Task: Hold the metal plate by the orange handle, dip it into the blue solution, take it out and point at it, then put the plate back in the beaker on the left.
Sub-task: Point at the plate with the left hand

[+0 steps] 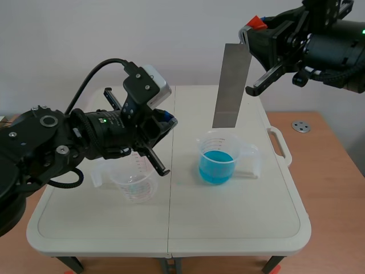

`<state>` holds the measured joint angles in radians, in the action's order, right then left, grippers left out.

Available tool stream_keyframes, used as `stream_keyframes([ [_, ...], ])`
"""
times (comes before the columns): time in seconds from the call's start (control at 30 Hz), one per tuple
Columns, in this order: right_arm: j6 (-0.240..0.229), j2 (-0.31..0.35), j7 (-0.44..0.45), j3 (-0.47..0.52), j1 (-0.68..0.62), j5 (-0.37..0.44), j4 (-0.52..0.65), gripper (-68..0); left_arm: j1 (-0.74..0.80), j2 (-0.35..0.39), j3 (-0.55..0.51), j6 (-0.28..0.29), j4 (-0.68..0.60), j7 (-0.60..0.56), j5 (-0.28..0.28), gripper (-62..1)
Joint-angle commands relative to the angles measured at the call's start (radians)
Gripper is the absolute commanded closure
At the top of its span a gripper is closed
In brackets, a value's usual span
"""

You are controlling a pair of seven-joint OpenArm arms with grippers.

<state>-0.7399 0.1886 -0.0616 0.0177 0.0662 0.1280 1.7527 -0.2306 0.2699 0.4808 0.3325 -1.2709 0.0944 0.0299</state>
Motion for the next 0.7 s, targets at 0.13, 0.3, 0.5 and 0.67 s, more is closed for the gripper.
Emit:
stream_keyframes([
  [0.13, -0.006, 0.003, 0.016, 0.002, 0.014, 0.014, 0.017, -1.3, -0.07, -0.036, 0.035, -0.008, 0.014, -0.023, 0.006, -1.4],
  [0.3, -0.006, 0.003, 0.015, 0.002, 0.014, 0.014, 0.017, -1.3, -0.091, -0.043, 0.063, -0.009, 0.034, -0.022, 0.017, -1.4],
  [0.5, -0.006, 0.003, 0.015, 0.002, 0.014, 0.014, 0.017, -1.3, -0.092, -0.043, 0.089, -0.031, 0.035, -0.028, 0.028, -1.4],
  [0.67, -0.006, 0.003, 0.016, 0.002, 0.014, 0.014, 0.017, -1.3, -0.092, -0.042, 0.119, -0.031, 0.035, -0.021, 0.039, -1.5],
])
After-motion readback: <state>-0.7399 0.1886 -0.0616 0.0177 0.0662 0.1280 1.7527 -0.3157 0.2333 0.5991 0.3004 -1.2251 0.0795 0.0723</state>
